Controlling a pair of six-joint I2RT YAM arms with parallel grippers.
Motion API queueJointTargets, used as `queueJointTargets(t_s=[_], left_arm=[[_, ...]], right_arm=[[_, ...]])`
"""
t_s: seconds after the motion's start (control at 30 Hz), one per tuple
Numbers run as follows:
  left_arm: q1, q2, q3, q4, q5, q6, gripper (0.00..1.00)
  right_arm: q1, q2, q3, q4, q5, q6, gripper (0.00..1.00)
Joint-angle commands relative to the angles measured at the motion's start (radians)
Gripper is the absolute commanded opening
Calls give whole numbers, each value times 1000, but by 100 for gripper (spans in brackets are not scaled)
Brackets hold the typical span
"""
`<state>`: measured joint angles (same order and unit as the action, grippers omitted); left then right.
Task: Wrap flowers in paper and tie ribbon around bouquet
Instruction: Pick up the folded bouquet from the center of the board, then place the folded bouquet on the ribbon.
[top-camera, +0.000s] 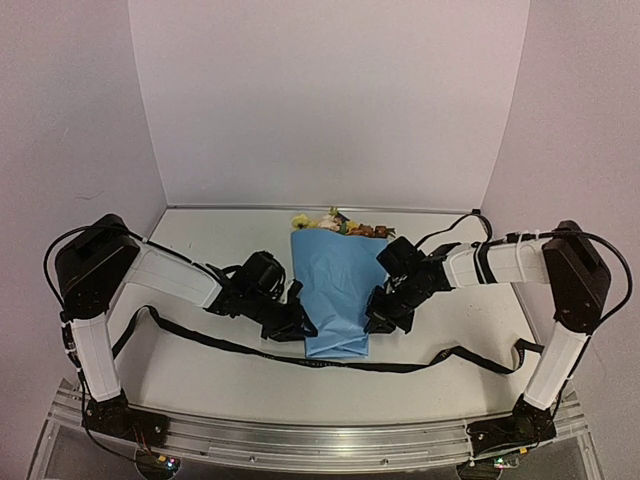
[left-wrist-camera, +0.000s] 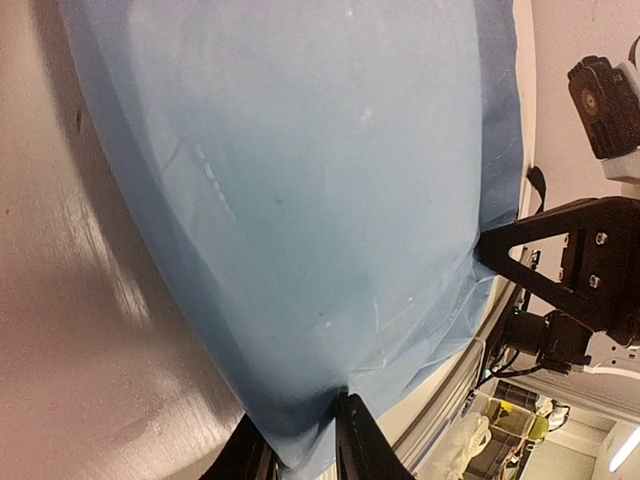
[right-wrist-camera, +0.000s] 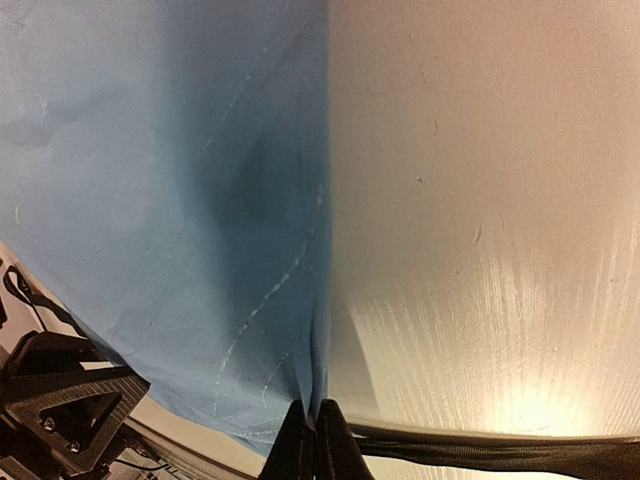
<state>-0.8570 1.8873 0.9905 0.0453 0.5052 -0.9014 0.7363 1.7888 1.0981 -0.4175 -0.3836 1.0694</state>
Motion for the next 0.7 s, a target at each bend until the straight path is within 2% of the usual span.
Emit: queueJointTargets(t_s=[0.0, 0.67], left_arm=[[-6, -74, -1, -5, 54, -28, 22], [-110, -234, -170, 29, 7, -124, 22]], right_arm=[[34, -52, 14, -36, -2, 44, 0], [199, -156, -120, -53, 138, 122, 0]])
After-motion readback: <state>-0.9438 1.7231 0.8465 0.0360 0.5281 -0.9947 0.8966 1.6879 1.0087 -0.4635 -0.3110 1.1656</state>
